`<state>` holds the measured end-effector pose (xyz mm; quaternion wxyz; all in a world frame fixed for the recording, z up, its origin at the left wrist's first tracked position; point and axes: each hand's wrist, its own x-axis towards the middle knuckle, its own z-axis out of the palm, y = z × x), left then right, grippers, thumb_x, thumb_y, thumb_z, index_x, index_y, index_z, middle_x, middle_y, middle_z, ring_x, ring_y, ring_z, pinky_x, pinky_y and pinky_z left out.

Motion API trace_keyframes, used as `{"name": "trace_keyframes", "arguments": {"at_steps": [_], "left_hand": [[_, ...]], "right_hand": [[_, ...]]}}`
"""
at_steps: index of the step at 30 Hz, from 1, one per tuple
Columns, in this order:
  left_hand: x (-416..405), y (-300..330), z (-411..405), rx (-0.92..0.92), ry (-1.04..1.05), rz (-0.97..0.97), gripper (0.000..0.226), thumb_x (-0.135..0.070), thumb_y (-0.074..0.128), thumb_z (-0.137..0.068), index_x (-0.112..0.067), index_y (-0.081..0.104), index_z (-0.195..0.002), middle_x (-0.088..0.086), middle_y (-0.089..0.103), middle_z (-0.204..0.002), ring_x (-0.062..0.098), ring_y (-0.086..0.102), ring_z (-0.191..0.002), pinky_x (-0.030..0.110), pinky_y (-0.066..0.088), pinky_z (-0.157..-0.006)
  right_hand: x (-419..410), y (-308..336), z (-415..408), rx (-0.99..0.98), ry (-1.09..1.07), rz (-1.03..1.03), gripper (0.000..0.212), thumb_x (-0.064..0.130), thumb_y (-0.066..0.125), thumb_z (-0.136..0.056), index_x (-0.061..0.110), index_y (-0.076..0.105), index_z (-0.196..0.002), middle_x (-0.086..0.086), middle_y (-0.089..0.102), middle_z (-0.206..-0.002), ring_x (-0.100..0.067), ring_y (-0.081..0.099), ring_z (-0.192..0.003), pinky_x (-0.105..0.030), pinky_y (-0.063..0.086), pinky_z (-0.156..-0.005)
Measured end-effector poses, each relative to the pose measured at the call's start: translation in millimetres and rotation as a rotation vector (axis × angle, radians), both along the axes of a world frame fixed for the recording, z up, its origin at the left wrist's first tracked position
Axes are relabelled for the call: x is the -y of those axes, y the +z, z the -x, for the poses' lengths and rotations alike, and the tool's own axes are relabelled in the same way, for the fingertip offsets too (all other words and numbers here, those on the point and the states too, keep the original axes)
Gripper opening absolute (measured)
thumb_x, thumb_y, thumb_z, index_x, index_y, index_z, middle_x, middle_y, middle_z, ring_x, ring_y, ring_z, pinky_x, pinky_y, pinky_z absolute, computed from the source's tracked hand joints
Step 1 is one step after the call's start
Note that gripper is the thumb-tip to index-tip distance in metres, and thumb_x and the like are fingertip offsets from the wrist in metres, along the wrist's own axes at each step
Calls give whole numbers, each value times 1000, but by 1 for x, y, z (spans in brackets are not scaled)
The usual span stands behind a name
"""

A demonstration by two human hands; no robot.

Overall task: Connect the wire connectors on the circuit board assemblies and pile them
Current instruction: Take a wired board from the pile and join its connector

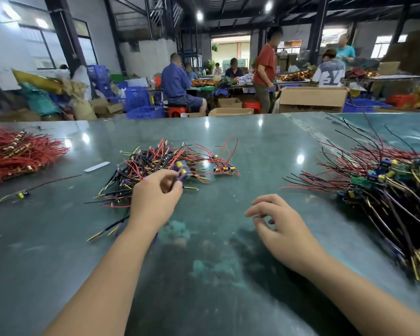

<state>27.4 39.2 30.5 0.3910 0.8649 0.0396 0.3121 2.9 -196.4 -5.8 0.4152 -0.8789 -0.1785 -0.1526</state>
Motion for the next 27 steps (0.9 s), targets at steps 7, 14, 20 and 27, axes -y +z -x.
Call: {"name": "trace_keyframes", "arguments": {"at_steps": [7,14,20,27], "left_hand": [[33,-5,17,137,-632,-398,21,-5,66,-84,-19,74,-98,-3,58,-91,12,57,-86,28,45,-82],[46,-13,16,428,-402,-461,16,-16,70,-79,-16,74,-94,-4,61,-94,21,48,-97,31,39,-91],[53,-10,23,281,-285,-286,7,-24,63,-81,-20,61,-76,-13,59,-70,10,53,-77,24,41,-72],[78,-21,27,-313,-706,665,22,-8,51,-95,-17,69,-85,-3,69,-77,5,61,-64,18,52,-59]], "right_hand": [[-1,18,1,-468,92,-784,25,33,56,-91,10,65,-97,-4,64,-84,-17,61,-66,-26,51,-64],[-2,15,4,-496,141,-897,12,1,63,-85,3,62,-97,-11,71,-79,-15,67,-64,-21,55,-64],[1,17,4,-403,186,-1062,15,-6,56,-88,4,58,-100,-11,69,-83,-19,68,-68,-22,55,-66],[-3,16,9,-425,301,-932,22,-8,52,-89,12,58,-96,-4,68,-78,-17,65,-73,-22,54,-71]]}}
